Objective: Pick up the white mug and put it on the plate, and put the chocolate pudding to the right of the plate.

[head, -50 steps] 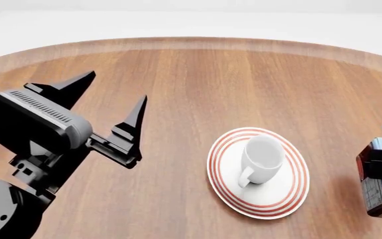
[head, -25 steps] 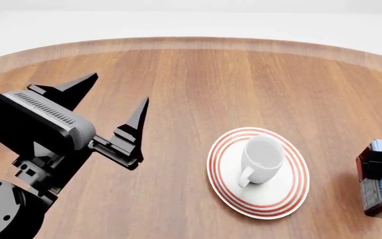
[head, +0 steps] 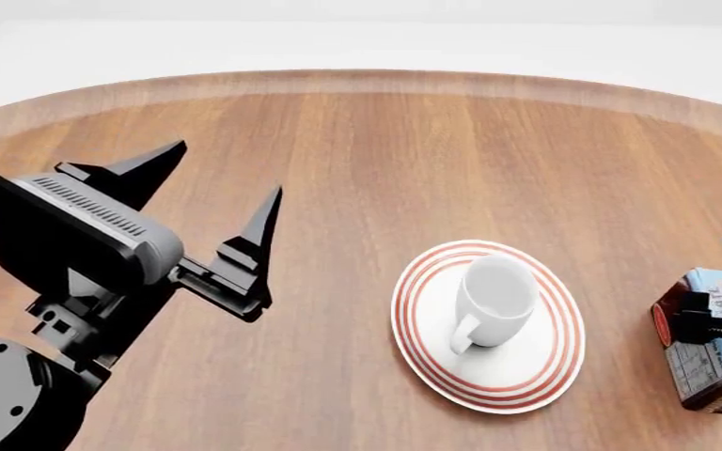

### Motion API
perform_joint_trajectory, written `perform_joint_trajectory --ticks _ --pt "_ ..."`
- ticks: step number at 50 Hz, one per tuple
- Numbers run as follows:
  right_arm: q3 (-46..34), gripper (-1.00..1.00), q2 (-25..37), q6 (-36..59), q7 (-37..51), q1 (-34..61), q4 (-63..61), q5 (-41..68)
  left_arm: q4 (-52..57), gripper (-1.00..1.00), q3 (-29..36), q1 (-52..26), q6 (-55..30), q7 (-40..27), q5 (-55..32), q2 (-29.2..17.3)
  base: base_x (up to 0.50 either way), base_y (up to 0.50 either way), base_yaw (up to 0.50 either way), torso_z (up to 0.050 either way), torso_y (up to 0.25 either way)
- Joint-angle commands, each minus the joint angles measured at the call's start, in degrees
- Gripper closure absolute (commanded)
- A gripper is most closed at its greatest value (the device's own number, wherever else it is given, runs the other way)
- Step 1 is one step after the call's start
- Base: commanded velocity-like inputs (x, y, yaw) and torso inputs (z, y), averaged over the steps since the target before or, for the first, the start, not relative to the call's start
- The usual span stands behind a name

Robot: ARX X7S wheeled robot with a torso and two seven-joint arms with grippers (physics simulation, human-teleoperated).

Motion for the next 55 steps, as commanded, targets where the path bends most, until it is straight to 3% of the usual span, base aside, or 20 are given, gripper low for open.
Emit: perform_joint_trajectory --ticks 1,12,17,26,55 --pt "1.6 -1.0 -2.1 -0.59 -1.87 -0.69 1.72 -0.94 0.27 -1.0 -1.56 0.33 0.26 1.32 0.46 1.05 0.0 0.0 0.0 0.0 0.0" --pt "1.52 -1.0 -3.01 -1.15 -2.73 -1.03 3.4 -1.48 0.27 -1.0 -1.58 0.53 0.29 1.38 0.67 1.09 0.0 0.0 0.0 0.0 0.0" --pt "1.25 -1.0 0.95 -0.09 0.93 1.1 -3.82 -2.12 0.29 -1.0 -1.65 0.63 0.36 1.37 0.68 0.91 0.0 0.0 0.0 0.0 0.0" --pt "0.7 -1.0 10.44 6.7 8.4 12.95 -19.47 -5.59 0.47 -1.0 -1.85 1.04 0.92 1.42 0.79 0.4 0.0 0.0 0.0 0.0 0.0" --pt "1.9 -1.0 15.64 15.31 11.57 28.43 -32.61 -11.57 0.57 -1.0 -2.47 1.5 1.73 1.96 0.58 -0.6 0.0 0.0 0.0 0.0 0.0"
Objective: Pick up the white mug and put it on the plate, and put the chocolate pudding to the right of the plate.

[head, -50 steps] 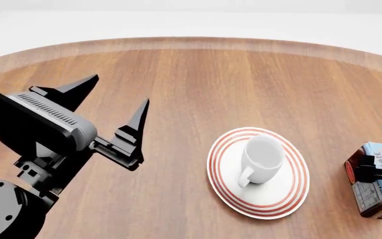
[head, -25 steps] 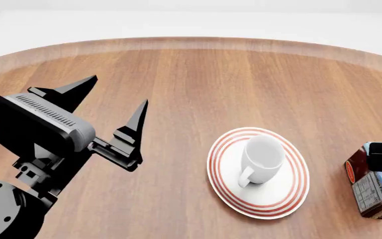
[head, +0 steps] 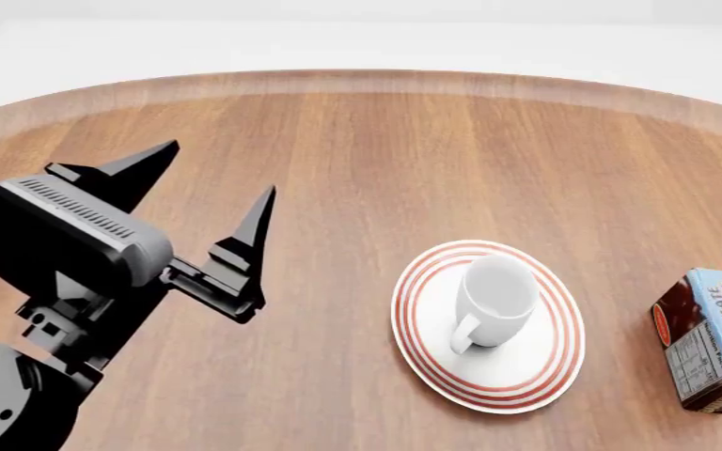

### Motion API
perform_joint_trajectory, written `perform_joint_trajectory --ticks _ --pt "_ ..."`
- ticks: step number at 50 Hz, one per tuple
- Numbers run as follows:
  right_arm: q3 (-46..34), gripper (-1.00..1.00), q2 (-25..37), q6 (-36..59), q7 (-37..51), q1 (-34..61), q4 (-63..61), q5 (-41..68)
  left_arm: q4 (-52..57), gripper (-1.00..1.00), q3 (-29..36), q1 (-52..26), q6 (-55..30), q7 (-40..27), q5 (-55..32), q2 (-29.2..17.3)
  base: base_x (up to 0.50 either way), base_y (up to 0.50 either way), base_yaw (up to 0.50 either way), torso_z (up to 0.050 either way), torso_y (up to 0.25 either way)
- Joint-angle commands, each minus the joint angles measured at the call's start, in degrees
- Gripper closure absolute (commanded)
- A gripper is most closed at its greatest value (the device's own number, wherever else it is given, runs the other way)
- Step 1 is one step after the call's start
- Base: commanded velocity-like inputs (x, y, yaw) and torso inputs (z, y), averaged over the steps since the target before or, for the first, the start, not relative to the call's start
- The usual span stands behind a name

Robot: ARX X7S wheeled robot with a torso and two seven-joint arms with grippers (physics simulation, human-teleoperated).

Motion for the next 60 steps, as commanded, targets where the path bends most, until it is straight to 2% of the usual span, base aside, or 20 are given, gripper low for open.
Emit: perform_joint_trajectory --ticks 1,10,20,31,42,47,60 --pt "2.42 -1.0 1.58 2.62 -0.16 6.64 -6.89 -2.95 0.34 -1.0 -1.8 0.65 0.99 1.57 0.42 0.43 0.0 0.0 0.0 0.0 0.0" --pt "4.69 -1.0 4.23 -0.41 -0.24 9.99 -13.85 -4.75 0.35 -1.0 -2.16 0.99 1.65 1.62 0.3 -0.16 0.0 0.0 0.0 0.0 0.0" --pt "6.54 -1.0 9.86 -5.11 0.86 11.9 -24.35 -8.17 0.68 -1.0 -2.23 1.06 1.48 1.24 0.5 -0.11 0.0 0.0 0.0 0.0 0.0" --pt "7.88 -1.0 14.87 -5.55 3.19 14.06 -36.24 -11.54 0.62 -1.0 -2.36 1.46 1.81 1.09 0.74 -0.23 0.0 0.0 0.0 0.0 0.0" --pt "8.93 -1.0 19.57 -10.81 5.23 14.12 -47.78 -14.56 1.23 -1.0 -2.65 1.41 1.71 0.51 0.76 -0.57 0.0 0.0 0.0 0.0 0.0" --pt "8.78 -1.0 21.92 -16.06 7.07 13.23 -53.76 -15.82 1.58 -1.0 -2.86 1.67 2.04 0.05 0.76 -1.0 0.0 0.0 0.0 0.0 0.0" --pt "8.53 -1.0 23.8 -21.02 12.24 12.04 -65.57 -20.95 2.12 -1.0 -3.23 2.72 3.37 -1.11 2.17 -1.55 0.0 0.0 0.0 0.0 0.0"
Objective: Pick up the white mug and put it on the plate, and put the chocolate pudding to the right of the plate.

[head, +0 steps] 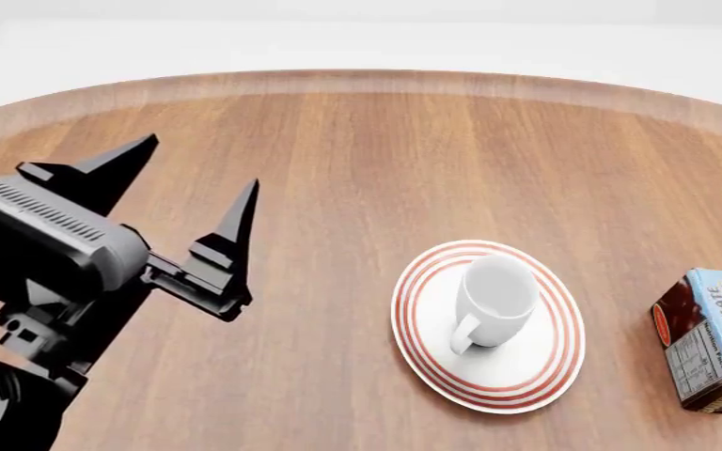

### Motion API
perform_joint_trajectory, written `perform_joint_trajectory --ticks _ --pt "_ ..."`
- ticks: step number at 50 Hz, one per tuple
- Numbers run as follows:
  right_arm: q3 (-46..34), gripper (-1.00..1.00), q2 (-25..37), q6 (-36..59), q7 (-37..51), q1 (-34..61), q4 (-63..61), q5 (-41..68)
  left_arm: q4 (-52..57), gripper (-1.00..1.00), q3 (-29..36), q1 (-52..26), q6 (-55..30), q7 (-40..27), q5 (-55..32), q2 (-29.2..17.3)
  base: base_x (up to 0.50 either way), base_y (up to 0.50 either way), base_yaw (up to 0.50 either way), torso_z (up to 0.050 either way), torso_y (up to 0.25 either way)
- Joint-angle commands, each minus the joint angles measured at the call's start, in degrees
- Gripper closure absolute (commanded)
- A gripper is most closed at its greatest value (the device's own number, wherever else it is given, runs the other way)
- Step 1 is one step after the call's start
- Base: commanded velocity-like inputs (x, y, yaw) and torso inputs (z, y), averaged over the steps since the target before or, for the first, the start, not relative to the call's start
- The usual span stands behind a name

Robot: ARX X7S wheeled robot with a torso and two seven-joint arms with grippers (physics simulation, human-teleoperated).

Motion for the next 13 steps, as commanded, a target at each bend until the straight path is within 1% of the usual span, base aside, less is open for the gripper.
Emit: perform_joint_trajectory --ticks 1,13 --pt "1.48 -1.0 1.41 -3.7 2.48 -0.57 -10.89 -4.85 0.81 -1.0 -1.77 0.9 0.98 0.21 1.53 0.6 0.0 0.0 0.0 0.0 0.0" --pt "3.04 -1.0 2.15 -2.98 3.66 0.41 -18.61 -6.68 0.67 -1.0 -2.28 1.54 2.0 -0.61 1.91 0.03 0.0 0.0 0.0 0.0 0.0"
